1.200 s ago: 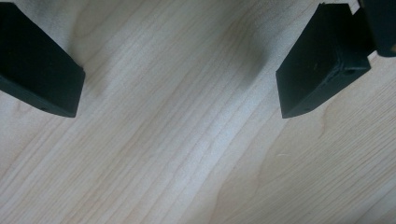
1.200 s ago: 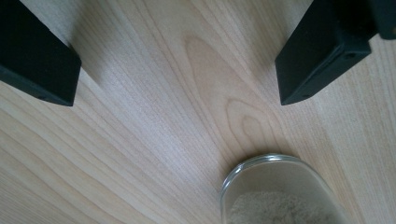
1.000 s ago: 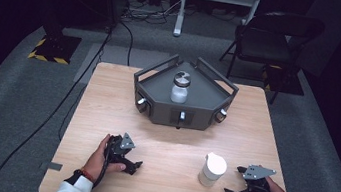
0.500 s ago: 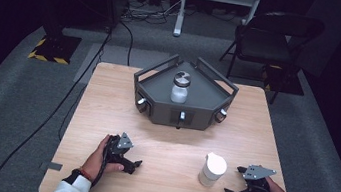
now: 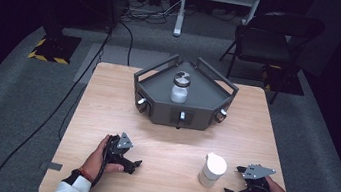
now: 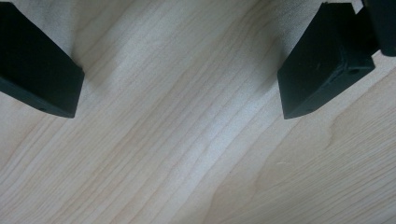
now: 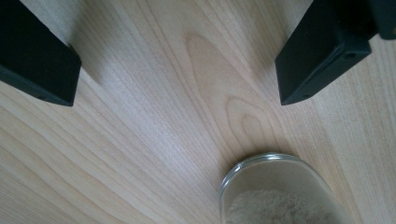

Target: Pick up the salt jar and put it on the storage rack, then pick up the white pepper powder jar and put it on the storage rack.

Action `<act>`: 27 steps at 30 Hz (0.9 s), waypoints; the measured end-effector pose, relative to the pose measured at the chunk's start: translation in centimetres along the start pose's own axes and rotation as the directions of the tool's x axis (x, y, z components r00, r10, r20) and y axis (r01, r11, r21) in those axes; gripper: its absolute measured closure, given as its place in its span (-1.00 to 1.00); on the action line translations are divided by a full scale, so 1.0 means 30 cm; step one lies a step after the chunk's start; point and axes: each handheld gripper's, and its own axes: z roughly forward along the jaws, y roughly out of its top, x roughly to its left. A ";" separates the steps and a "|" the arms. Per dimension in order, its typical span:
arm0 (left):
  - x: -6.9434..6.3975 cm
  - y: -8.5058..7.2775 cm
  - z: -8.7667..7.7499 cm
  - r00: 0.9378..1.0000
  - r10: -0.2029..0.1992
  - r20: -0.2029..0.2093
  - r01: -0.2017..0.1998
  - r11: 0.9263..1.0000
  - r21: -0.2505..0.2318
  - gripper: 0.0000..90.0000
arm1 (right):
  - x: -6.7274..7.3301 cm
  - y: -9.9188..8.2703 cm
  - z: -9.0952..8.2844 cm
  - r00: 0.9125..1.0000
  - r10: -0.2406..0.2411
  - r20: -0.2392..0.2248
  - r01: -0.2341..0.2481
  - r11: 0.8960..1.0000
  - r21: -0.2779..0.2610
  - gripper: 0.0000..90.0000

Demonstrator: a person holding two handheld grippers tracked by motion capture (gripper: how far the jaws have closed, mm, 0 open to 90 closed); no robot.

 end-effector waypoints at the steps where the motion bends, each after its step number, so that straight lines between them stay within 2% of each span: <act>1: 0.000 0.000 0.000 1.000 0.000 0.000 0.000 1.000 0.000 -1.00 | 0.000 0.000 0.000 1.000 0.000 0.000 0.000 1.000 0.000 -1.00; 27: -0.008 -0.001 -0.001 1.000 -0.008 -0.011 0.008 1.000 -0.001 -1.00 | 0.007 -0.004 -0.004 1.000 0.006 0.006 -0.006 1.000 0.001 -1.00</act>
